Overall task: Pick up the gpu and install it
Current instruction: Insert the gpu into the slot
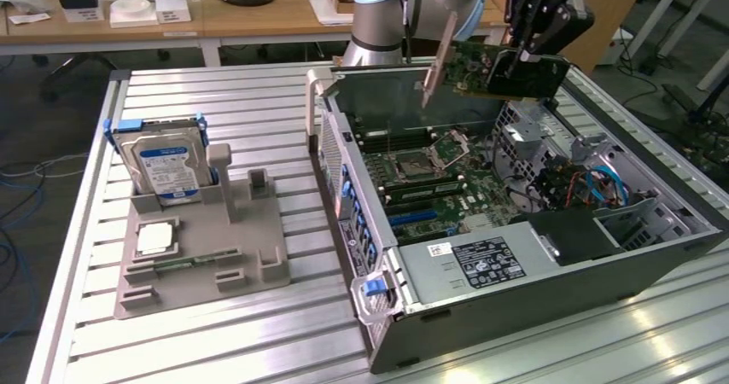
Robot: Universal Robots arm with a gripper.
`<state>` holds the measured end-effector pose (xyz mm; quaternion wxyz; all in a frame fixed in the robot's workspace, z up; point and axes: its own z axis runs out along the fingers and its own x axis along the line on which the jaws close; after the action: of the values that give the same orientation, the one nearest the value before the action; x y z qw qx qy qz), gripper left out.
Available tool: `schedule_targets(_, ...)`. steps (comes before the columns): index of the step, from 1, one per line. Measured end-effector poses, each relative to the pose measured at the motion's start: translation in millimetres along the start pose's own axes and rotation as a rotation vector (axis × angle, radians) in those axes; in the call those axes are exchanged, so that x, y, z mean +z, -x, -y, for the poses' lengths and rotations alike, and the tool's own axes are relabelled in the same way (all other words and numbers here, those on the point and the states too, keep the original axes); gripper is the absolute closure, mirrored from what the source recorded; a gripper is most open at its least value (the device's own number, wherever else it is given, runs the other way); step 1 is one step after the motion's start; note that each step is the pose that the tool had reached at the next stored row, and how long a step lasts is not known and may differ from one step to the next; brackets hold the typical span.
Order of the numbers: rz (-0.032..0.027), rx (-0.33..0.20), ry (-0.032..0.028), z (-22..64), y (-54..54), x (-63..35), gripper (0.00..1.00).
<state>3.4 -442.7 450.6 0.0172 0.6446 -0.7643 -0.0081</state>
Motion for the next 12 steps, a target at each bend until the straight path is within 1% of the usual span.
schedule_targets(12, -0.0035, -0.1, -0.0016, 0.1, -0.5, 0.0, 0.73)
